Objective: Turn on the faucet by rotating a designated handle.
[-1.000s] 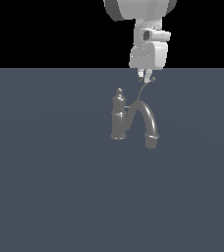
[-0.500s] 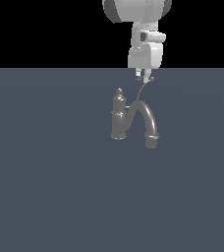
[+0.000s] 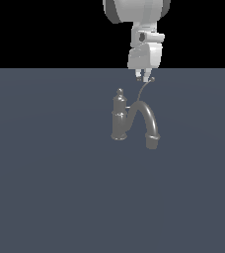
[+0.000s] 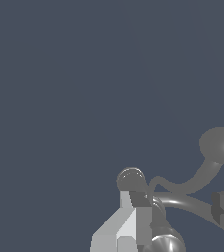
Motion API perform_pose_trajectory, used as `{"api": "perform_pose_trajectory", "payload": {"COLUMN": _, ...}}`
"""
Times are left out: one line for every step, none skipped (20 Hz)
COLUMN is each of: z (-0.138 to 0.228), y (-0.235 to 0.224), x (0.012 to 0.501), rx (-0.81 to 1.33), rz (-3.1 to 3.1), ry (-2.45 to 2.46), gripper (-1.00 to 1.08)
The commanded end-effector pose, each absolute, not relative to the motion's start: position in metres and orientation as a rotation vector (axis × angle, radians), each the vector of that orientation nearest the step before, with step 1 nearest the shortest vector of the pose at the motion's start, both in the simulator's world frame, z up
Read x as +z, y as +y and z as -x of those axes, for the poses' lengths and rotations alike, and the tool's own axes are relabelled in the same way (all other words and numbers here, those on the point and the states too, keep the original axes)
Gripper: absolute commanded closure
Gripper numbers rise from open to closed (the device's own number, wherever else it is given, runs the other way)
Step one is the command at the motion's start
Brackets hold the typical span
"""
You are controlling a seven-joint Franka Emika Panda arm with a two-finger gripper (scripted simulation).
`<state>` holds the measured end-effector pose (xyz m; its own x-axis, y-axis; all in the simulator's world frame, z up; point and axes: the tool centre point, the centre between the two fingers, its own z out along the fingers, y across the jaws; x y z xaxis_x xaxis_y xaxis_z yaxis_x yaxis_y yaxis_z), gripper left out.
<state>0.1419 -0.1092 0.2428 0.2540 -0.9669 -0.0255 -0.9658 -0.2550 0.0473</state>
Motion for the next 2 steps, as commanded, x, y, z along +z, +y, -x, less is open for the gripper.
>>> {"api": "perform_pose_trajectory", "payload": {"z": -0.1623, "y": -0.1226, "x": 0.2423, "rx": 0.0, "rz": -2.48, "ry": -1.929, "gripper": 1.08}}
{"api": "perform_pose_trajectory", "payload": {"z": -0.1623, "y": -0.1226, "x": 0.2423, "rx": 0.0, "rz": -2.48, "ry": -1.929, "gripper": 1.08}}
